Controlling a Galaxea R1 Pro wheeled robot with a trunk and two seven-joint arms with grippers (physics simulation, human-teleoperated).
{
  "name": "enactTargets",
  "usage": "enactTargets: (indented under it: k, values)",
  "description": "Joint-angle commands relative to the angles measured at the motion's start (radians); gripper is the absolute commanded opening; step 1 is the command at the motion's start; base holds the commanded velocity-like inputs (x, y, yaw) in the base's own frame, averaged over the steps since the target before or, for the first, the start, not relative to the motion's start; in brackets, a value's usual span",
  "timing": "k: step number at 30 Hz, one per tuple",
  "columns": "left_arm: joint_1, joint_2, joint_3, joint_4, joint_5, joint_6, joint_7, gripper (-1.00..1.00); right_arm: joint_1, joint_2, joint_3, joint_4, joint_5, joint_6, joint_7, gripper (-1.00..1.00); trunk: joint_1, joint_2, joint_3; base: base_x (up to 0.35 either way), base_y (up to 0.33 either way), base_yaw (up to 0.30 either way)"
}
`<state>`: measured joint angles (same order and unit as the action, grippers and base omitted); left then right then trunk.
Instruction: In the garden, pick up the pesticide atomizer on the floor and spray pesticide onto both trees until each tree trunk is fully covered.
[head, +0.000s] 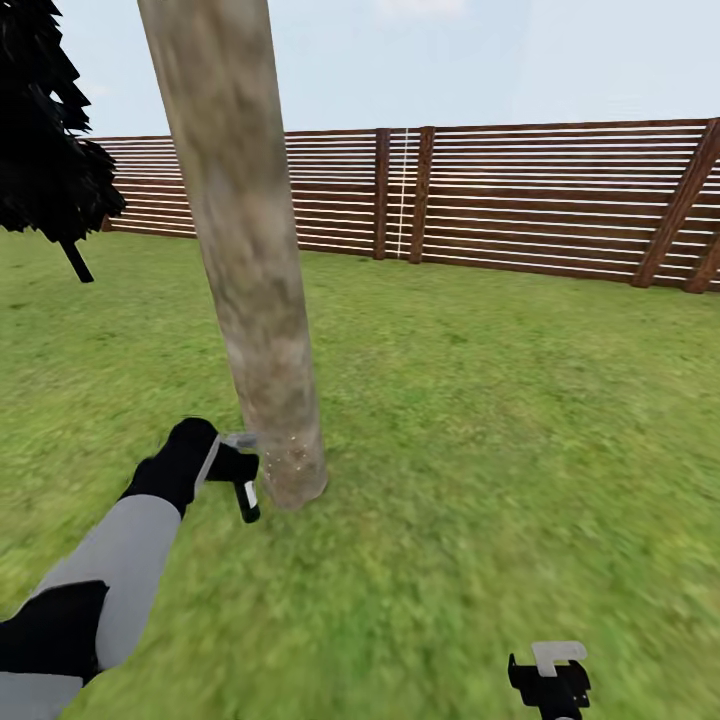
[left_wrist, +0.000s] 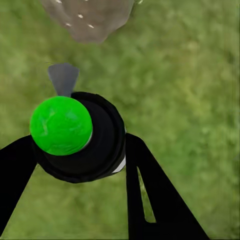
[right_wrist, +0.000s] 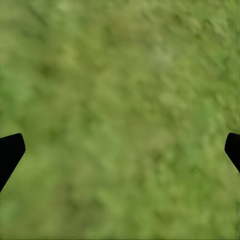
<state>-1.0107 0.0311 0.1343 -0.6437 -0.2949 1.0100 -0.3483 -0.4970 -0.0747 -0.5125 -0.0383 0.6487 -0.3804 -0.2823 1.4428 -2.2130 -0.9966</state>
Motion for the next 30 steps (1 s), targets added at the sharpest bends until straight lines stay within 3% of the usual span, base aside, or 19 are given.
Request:
enactTargets:
  k: [1,6,13,23,30]
  values:
    - [-0.007,-0.003,-0.001,0.001,-0.017,0.001,0.000,-1.00,0.000,0.000,0.000,0.000,0.000,0.000,0.000,1.00,0.000,0.000,0.000,0.000,0.000,0.001]
    - [-0.005,0.040,-0.005,0.001,-0.019,0.005,0.000,-1.00,0.000,0.000,0.000,0.000,0.000,0.000,0.000,1.00,0.000,0.000,0.000,0.025,-0.004,0.000]
    - [0.003,0.037,-0.007,0.001,-0.021,0.004,0.000,-1.00,0.000,0.001,0.000,0.000,0.000,0.000,0.000,1.00,0.000,0.000,0.000,0.216,-0.154,0.000]
    - [0.001,0.031,-0.005,0.001,-0.021,0.004,0.000,-1.00,0.000,0.001,0.000,0.000,0.000,0.000,0.000,1.00,0.000,0.000,0.000,-0.074,-0.271,0.000]
    - [0.003,0.031,-0.007,0.001,-0.021,0.004,0.002,-1.00,0.000,0.002,0.001,0.000,-0.001,0.000,0.000,1.00,0.000,0.000,0.000,0.118,-0.275,0.136]
